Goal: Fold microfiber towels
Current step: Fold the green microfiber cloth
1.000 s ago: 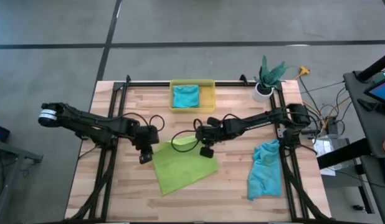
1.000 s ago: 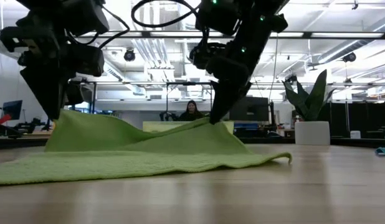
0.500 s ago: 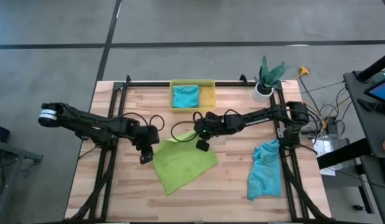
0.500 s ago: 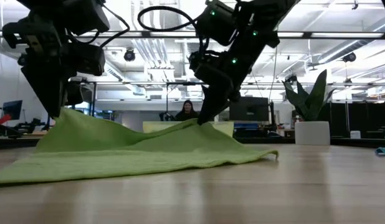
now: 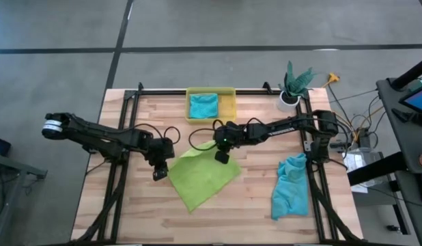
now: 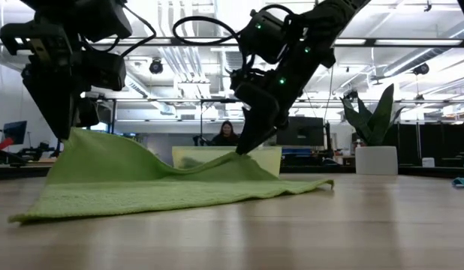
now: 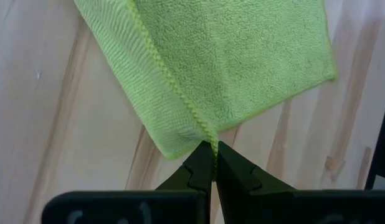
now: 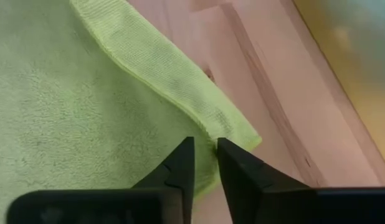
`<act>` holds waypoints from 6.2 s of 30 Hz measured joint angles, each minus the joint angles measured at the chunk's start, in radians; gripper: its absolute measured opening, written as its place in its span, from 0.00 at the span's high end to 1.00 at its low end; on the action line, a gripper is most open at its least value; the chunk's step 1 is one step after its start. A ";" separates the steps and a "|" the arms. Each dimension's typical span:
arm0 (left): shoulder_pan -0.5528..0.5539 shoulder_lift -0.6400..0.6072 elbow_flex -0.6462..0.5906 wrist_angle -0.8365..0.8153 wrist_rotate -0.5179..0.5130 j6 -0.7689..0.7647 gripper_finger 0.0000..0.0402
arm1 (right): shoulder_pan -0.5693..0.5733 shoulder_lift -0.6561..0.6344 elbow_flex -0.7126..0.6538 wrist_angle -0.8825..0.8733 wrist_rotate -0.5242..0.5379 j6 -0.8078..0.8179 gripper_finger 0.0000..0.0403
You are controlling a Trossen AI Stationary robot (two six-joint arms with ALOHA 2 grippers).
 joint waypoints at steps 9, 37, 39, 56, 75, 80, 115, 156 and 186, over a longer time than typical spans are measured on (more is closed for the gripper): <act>0.000 0.000 0.000 0.000 0.017 -0.024 1.00 | 0.000 0.000 -0.024 0.070 0.078 -0.020 0.76; 0.000 -0.001 0.003 -0.003 0.048 -0.051 1.00 | -0.011 0.170 0.110 0.115 0.034 -0.498 0.71; 0.000 -0.001 0.002 -0.003 0.048 -0.051 1.00 | -0.020 0.170 0.124 0.115 0.034 -0.510 0.74; 0.000 -0.001 0.000 -0.003 0.048 -0.050 1.00 | -0.066 0.129 0.139 -0.066 0.079 -0.453 0.77; 0.001 0.002 -0.010 -0.001 0.045 -0.050 1.00 | -0.052 0.133 0.130 -0.058 -0.075 -0.473 0.85; 0.001 0.004 -0.010 -0.001 0.045 -0.050 1.00 | -0.052 0.149 0.126 -0.058 -0.084 -0.481 0.83; 0.000 0.003 -0.010 -0.001 0.053 -0.050 1.00 | -0.052 0.156 0.092 -0.025 -0.037 -0.584 0.78; 0.043 -0.029 0.066 -0.054 0.026 -0.065 1.00 | -0.050 -0.088 0.158 -0.317 0.122 -0.365 0.98; 0.403 0.175 0.380 -0.118 -0.214 0.293 1.00 | -0.085 -0.285 0.060 -0.609 0.174 -0.171 0.98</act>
